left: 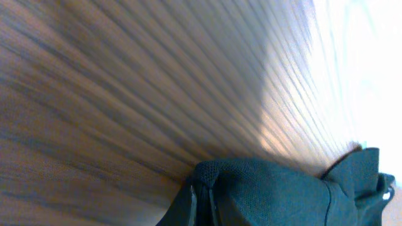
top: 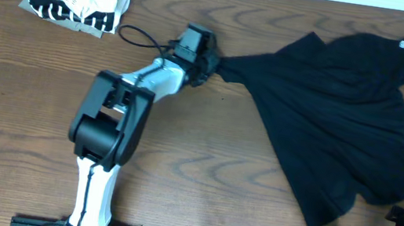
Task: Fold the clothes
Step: 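Drag the shirt leftward with the left gripper to spread it, then reach the right gripper to the shirt's lower right corner and grasp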
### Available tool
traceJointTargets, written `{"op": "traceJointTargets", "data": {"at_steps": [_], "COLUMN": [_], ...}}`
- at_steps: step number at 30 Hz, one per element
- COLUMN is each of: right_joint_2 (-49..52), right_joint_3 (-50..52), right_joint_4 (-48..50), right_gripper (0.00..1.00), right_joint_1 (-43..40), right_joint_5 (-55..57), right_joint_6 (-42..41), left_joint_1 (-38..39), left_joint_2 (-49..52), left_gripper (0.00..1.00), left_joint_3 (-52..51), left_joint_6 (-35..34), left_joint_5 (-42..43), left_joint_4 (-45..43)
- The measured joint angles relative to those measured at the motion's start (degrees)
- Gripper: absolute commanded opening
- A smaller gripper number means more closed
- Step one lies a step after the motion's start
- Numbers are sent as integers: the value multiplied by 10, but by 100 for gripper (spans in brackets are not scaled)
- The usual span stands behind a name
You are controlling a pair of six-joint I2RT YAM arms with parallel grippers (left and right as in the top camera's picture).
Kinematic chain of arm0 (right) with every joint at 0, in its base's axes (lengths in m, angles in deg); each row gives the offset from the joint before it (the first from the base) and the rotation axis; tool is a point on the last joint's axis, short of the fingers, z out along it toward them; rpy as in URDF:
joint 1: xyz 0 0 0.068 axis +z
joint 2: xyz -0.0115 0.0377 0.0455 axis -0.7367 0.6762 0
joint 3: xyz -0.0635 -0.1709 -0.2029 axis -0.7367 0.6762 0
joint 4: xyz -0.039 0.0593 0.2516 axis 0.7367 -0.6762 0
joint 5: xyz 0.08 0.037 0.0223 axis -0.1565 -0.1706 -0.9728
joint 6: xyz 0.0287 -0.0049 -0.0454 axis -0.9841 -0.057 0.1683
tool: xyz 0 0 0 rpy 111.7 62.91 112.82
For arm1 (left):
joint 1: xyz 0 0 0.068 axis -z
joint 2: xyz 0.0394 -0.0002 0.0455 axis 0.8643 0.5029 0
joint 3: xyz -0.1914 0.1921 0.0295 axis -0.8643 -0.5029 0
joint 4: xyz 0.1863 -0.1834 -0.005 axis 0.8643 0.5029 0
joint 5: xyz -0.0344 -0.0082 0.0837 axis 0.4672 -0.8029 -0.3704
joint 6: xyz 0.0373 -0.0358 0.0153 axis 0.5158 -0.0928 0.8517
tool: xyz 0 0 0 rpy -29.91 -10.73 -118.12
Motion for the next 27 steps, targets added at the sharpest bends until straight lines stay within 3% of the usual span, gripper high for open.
{"op": "traceJointTargets", "data": {"at_steps": [13, 27], "right_joint_2": [0, 0], "right_joint_3": [0, 0], "right_joint_4": [21, 42], "right_gripper": [99, 99], "right_joint_1": [113, 288], "right_joint_5": [-28, -70], "right_joint_6": [-10, -37], "left_joint_1": [-100, -116], "left_joint_2": [-37, -72], "left_gripper": [6, 6], "left_joint_3": [7, -4], "left_joint_6": [4, 33], "left_joint_5": [17, -54], "left_joint_4": [172, 294]}}
